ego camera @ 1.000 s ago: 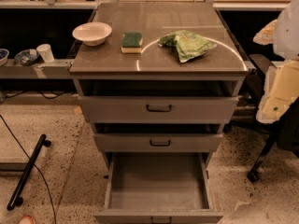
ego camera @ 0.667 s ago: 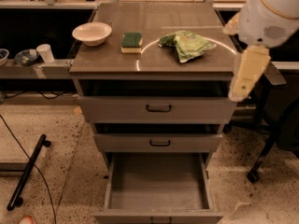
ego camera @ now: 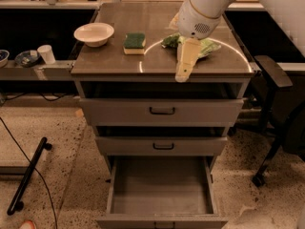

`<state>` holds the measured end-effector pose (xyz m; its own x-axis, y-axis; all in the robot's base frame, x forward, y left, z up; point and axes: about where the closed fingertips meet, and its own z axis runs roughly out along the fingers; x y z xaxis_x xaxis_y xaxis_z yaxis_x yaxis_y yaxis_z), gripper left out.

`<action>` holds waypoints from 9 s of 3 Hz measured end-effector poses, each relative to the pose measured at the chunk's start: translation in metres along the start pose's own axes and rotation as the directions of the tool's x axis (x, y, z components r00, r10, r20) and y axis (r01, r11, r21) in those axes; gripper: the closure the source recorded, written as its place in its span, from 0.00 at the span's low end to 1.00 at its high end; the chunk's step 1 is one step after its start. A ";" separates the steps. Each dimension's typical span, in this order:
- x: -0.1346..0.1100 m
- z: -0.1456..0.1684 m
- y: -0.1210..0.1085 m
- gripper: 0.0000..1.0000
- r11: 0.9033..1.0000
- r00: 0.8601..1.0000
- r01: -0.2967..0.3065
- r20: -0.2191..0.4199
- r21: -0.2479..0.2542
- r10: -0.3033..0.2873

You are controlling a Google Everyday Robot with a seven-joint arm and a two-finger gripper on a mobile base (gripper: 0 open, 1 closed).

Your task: Place sponge into bottom drawer

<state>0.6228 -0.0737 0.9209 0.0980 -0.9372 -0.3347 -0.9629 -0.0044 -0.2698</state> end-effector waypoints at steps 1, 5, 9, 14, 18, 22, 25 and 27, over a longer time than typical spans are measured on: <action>0.000 0.000 0.000 0.00 1.000 1.000 0.000 0.000 0.000 0.000; -0.062 0.101 -0.126 0.24 0.983 0.987 0.142 0.057 0.121 -0.149; -0.062 0.150 -0.163 0.91 0.971 0.983 0.121 0.110 0.205 -0.146; -0.034 0.045 0.041 1.00 0.795 0.760 0.553 0.240 0.250 -0.604; -0.006 0.059 0.063 1.00 0.825 0.775 0.504 0.287 0.256 -0.562; 0.133 0.129 0.181 1.00 0.958 0.808 0.172 0.523 0.230 -0.270; 0.258 0.340 0.227 1.00 0.973 0.833 -0.205 0.541 0.103 0.118; 0.268 0.333 0.220 1.00 0.959 0.824 -0.214 0.562 0.186 0.074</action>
Offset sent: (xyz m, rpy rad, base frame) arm 0.0692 0.0586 -0.0006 -0.0055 -0.1008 0.1117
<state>0.5208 -0.2095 0.4711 0.1504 -0.5766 -0.8030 -0.8975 0.2610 -0.3555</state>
